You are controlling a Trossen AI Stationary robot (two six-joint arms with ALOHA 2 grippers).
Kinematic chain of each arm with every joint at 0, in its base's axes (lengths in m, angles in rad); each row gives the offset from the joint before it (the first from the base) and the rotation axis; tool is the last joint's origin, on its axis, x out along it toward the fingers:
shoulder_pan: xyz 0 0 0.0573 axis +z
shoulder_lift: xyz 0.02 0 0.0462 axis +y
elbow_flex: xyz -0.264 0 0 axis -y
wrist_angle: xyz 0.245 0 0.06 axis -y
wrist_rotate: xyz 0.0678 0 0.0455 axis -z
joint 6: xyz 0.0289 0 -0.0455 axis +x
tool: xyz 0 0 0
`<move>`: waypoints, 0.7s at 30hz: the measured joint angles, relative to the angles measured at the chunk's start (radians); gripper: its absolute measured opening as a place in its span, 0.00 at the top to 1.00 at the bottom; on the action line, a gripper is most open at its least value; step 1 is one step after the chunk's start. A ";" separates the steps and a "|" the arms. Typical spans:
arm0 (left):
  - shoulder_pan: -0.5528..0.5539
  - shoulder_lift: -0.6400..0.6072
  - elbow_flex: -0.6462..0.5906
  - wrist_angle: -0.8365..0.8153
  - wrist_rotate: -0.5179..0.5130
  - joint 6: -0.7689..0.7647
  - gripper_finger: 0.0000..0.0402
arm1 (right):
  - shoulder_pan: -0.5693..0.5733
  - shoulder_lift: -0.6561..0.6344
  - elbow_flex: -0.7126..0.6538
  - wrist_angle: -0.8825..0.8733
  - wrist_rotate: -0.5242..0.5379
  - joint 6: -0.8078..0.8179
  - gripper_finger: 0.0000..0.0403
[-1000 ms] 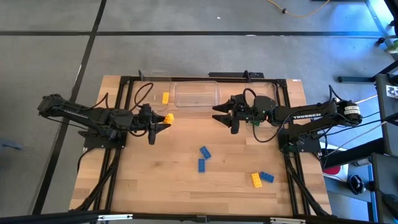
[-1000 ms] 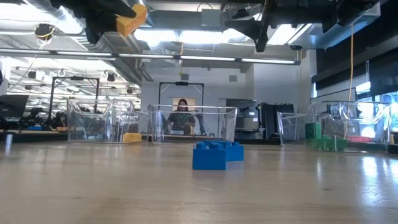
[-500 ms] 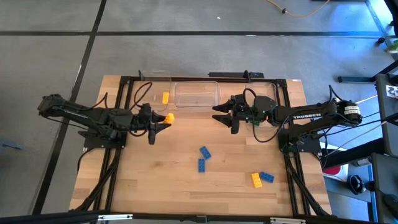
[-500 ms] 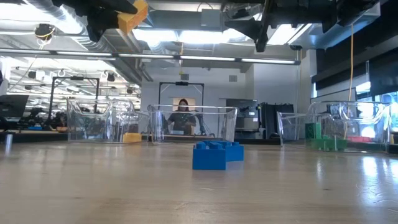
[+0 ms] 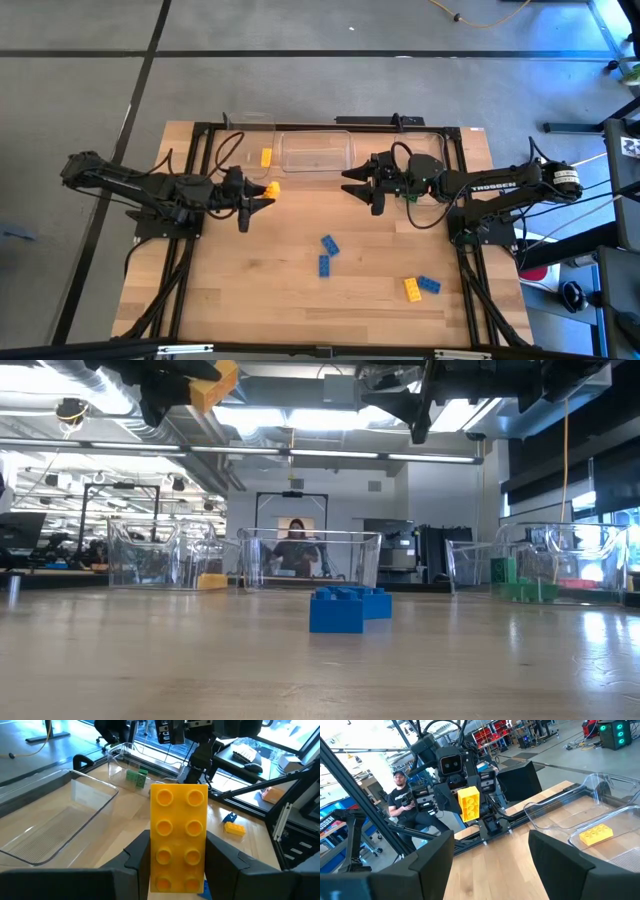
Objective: Sort & place blocks by color
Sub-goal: Put the left yellow game piece into the left transparent bin
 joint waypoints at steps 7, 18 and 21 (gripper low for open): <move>0.000 -0.041 0.002 0.002 0.000 0.006 0.68 | 0.000 0.000 0.000 0.000 0.000 0.000 0.36; 0.000 -0.083 0.002 -0.001 -0.027 0.026 0.68 | 0.000 0.000 0.000 0.000 0.000 -0.003 0.36; 0.000 -0.083 0.002 -0.001 -0.027 0.026 0.68 | 0.000 0.000 0.000 0.000 0.000 -0.003 0.36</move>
